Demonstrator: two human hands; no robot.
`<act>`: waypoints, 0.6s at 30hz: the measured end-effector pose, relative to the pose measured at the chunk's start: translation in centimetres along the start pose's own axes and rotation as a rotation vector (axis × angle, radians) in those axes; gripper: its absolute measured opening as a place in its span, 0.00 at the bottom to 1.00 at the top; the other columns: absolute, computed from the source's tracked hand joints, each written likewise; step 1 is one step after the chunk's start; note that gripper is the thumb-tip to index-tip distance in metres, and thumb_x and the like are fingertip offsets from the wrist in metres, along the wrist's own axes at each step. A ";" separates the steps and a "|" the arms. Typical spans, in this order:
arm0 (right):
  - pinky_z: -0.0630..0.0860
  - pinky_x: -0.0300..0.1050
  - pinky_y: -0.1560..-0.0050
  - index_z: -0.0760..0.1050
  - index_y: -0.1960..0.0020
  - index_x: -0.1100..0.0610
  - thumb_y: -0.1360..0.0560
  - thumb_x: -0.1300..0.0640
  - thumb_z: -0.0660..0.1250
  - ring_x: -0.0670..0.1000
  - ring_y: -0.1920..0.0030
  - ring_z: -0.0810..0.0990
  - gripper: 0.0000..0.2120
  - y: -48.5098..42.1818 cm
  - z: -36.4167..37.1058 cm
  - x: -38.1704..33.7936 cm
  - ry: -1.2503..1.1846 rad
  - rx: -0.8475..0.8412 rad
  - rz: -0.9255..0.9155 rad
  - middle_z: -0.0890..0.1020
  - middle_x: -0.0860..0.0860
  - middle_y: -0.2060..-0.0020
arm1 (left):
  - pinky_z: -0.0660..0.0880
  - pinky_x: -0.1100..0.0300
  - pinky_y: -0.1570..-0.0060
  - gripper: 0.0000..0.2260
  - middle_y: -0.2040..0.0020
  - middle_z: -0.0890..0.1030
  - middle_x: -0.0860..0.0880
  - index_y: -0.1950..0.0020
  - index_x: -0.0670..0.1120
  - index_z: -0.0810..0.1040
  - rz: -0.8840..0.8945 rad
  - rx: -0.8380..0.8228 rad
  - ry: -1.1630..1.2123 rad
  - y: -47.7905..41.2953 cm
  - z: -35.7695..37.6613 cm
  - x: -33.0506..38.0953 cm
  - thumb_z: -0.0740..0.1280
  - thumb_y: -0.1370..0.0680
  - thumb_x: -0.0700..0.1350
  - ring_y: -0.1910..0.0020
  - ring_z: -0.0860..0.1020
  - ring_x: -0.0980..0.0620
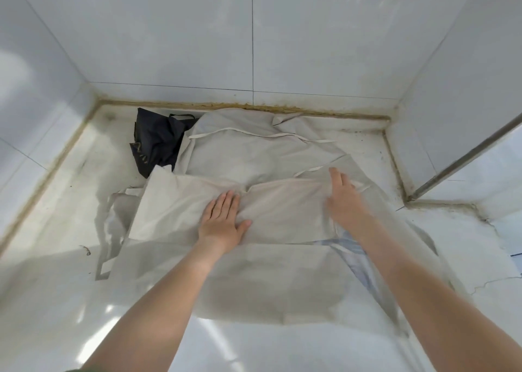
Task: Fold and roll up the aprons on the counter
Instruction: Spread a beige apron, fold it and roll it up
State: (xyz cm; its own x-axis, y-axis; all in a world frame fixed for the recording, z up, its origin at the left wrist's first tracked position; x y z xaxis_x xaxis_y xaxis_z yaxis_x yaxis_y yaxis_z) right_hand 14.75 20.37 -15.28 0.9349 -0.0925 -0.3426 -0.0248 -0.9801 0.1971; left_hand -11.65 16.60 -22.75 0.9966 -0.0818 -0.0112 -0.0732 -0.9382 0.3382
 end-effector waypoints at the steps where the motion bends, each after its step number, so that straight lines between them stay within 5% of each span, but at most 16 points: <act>1: 0.64 0.53 0.32 0.45 0.23 0.55 0.26 0.65 0.63 0.60 0.27 0.59 0.39 0.0 1.0 -0.1 -0.054 -0.047 -0.041 0.56 0.58 0.26 | 0.34 0.54 0.27 0.32 0.22 0.37 0.52 0.22 0.48 0.36 -0.042 0.021 -0.010 0.2 0.1 -0.6 0.42 0.20 0.63 0.24 0.36 0.54; 6: 0.47 0.57 0.26 0.46 0.22 0.46 0.26 0.47 0.66 0.48 0.23 0.42 0.40 2.4 8.0 0.1 0.090 -0.397 -0.160 0.46 0.47 0.23 | 0.36 0.49 0.27 0.33 0.21 0.47 0.44 0.21 0.48 0.44 -0.080 0.122 -0.018 0.9 -0.3 -1.2 0.41 0.21 0.64 0.22 0.44 0.45; 9: 0.43 0.58 0.27 0.46 0.22 0.45 0.26 0.42 0.65 0.48 0.24 0.39 0.40 3.2 9.6 0.6 0.127 -0.362 -0.178 0.44 0.47 0.23 | 0.38 0.50 0.28 0.35 0.23 0.58 0.38 0.23 0.47 0.59 0.087 0.241 0.078 1.1 -1.9 1.4 0.42 0.26 0.63 0.24 0.55 0.41; 14: 0.45 0.46 0.26 0.51 0.23 0.50 0.33 0.30 0.60 0.48 0.23 0.45 0.46 4.1 9.2 0.5 -0.019 -0.280 -0.242 0.51 0.48 0.23 | 0.33 0.56 0.27 0.35 0.21 0.41 0.48 0.22 0.56 0.45 0.564 0.021 0.143 2.3 -1.2 9.6 0.44 0.26 0.68 0.23 0.39 0.52; 16: 0.47 0.42 0.28 0.53 0.23 0.51 0.37 0.27 0.59 0.49 0.24 0.51 0.49 5.0 8.8 0.6 0.009 -0.254 -0.292 0.56 0.47 0.25 | 0.34 0.54 0.26 0.36 0.21 0.39 0.49 0.22 0.57 0.41 0.578 -0.049 0.132 2.3 0.0 11.2 0.51 0.24 0.70 0.23 0.37 0.53; 18: 0.50 0.41 0.31 0.55 0.24 0.49 0.38 0.29 0.59 0.49 0.27 0.57 0.47 6.2 8.3 1.6 0.114 -0.237 -0.325 0.61 0.45 0.27 | 0.33 0.53 0.26 0.42 0.22 0.36 0.50 0.22 0.56 0.38 0.522 -0.092 0.070 1.9 1.4 11.7 0.48 0.29 0.75 0.25 0.33 0.56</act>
State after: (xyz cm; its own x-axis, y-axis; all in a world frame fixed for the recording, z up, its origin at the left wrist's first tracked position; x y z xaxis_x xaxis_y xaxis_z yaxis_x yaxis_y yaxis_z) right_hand 13.11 12.73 -22.24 0.9142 0.2477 -0.3208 0.3476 -0.8863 0.3061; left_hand -0.21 13.40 -23.51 0.8290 -0.5043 0.2419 -0.5593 -0.7453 0.3629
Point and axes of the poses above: each hand's wrist, its own y-axis away from the middle knuckle, its own z-axis out of the palm, x = y × z, the point moved 9 cm from there along -y, towards the middle knuckle
